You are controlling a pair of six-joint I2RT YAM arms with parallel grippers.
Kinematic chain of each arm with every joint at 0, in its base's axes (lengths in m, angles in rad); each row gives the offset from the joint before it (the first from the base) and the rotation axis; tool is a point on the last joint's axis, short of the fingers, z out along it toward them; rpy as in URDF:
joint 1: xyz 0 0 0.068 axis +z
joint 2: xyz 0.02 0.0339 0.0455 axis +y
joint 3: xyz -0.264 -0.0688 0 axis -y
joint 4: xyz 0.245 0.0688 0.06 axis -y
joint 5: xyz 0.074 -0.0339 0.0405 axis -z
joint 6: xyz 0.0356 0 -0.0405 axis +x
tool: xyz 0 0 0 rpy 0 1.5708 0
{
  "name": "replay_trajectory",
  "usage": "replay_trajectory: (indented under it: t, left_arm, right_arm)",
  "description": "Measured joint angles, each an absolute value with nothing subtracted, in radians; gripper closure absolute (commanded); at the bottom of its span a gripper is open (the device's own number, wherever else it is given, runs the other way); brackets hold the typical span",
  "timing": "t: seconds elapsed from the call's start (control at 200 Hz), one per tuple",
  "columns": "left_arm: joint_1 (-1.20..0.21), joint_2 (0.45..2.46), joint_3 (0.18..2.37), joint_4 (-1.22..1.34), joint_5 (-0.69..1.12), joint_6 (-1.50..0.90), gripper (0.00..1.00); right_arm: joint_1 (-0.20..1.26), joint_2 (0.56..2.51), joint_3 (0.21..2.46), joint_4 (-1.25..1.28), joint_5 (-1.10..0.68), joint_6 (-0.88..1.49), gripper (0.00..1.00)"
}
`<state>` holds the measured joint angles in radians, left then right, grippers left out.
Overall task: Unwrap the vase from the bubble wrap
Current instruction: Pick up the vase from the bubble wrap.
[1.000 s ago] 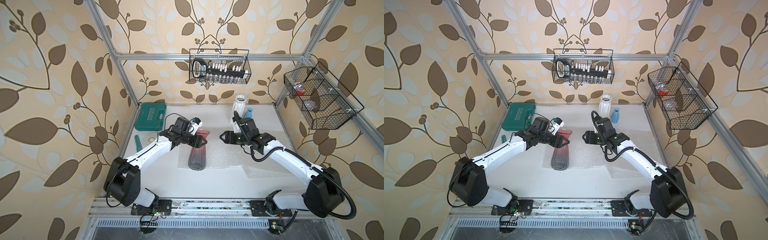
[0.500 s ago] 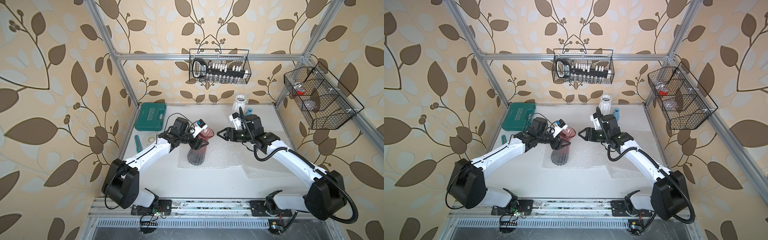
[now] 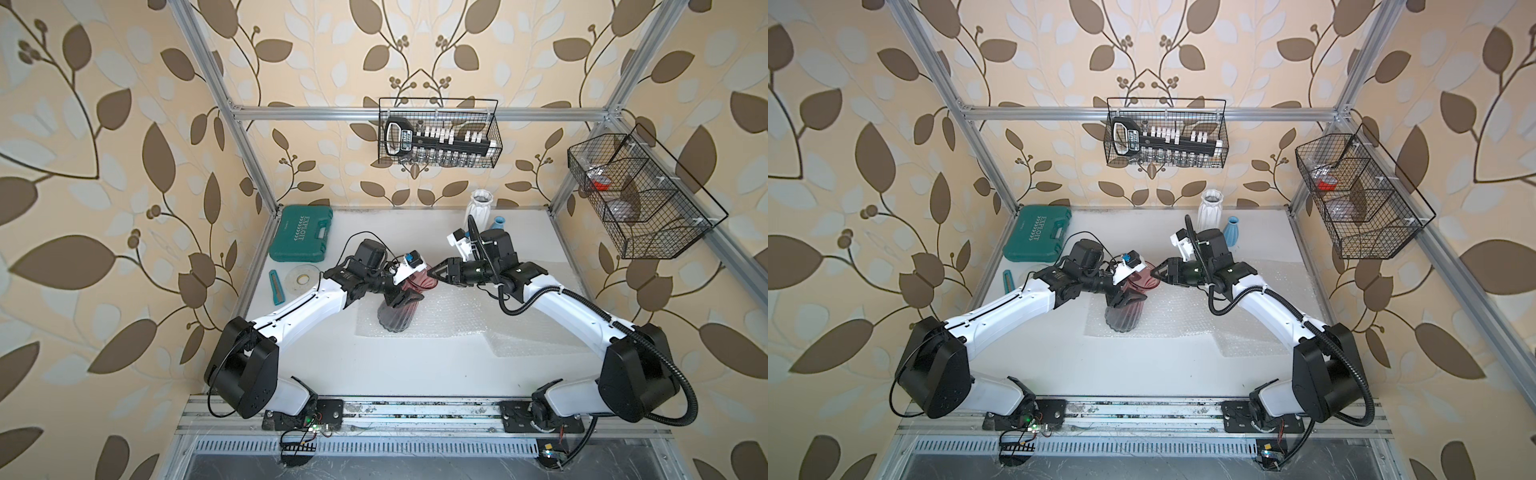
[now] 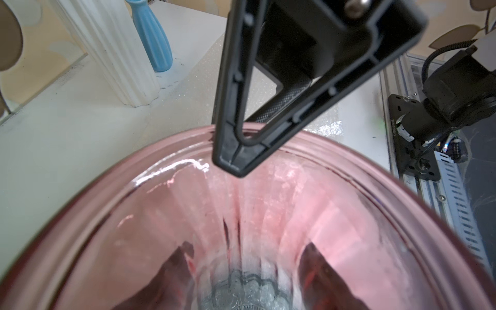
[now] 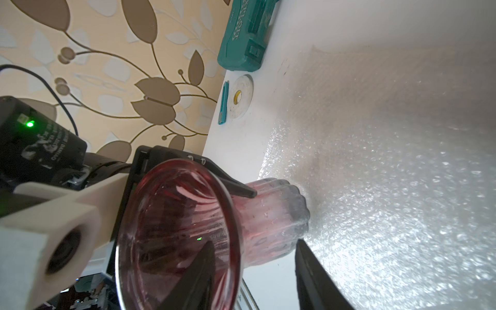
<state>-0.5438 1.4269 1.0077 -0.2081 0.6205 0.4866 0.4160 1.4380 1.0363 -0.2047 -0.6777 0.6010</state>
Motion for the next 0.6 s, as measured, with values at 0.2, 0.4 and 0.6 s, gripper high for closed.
replay_trajectory:
  t: [0.2,0.4,0.6]
  left_arm:
    - [-0.55,1.427,1.008,-0.236,0.614,0.535,0.43]
    - [-0.555,1.427,1.008,-0.26,0.595,0.56,0.43]
    - [-0.558,1.427,1.008,-0.267,0.593,0.574,0.43]
  right_arm:
    - [0.441,1.468,1.077,-0.244,-0.693,0.583,0.63]
    - [0.464,1.49,1.113,-0.278,-0.693,0.564,0.69]
    - [0.476,1.509,1.117,-0.303,-0.692,0.556,0.74]
